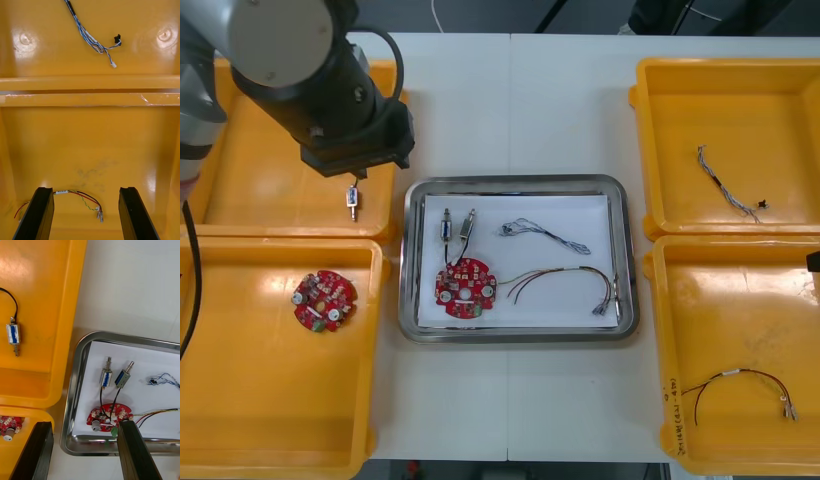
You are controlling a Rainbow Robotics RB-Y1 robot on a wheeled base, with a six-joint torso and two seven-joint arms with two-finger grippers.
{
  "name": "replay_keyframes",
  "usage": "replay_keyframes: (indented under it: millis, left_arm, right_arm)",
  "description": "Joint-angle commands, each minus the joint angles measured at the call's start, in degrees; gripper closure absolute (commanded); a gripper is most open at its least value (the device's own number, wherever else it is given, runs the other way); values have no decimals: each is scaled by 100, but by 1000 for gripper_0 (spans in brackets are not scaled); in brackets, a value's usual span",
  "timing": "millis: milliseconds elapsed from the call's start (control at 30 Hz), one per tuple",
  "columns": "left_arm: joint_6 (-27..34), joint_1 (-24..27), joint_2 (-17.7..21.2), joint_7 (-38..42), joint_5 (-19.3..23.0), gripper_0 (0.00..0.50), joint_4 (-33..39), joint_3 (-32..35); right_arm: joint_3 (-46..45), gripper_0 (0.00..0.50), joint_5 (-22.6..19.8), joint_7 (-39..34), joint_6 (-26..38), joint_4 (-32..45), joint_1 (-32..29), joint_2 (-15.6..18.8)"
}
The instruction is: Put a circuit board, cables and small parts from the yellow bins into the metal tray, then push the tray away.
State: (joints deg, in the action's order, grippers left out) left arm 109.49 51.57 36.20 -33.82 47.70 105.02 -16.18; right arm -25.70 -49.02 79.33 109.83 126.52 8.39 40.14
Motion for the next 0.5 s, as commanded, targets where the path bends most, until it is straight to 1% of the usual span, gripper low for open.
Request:
replay_keyframes:
  millis: [33, 200, 267, 367, 500]
  left_arm:
    - [51, -165, 485, -547, 274, 0, 502, 528]
    - [51, -578, 783, -635, 485, 0, 898, 854]
    - [51, -798, 915, -705, 591, 0, 1065, 968]
    - [51, -1061, 1091, -784, 775, 0, 1267, 1188]
    - [51, -1369, 1276, -1048, 978, 0, 1460, 1539]
  right_arm:
    - [101, 0, -372, -102, 17, 277, -13, 407]
    - [382, 0, -802, -75, 17, 277, 101, 653]
    - [584, 0, -978, -84, 17, 286, 233, 776]
    - [900, 0, -1057, -67, 17, 312, 488, 864]
    - [1278, 0, -1075, -93, 17, 373, 787, 864]
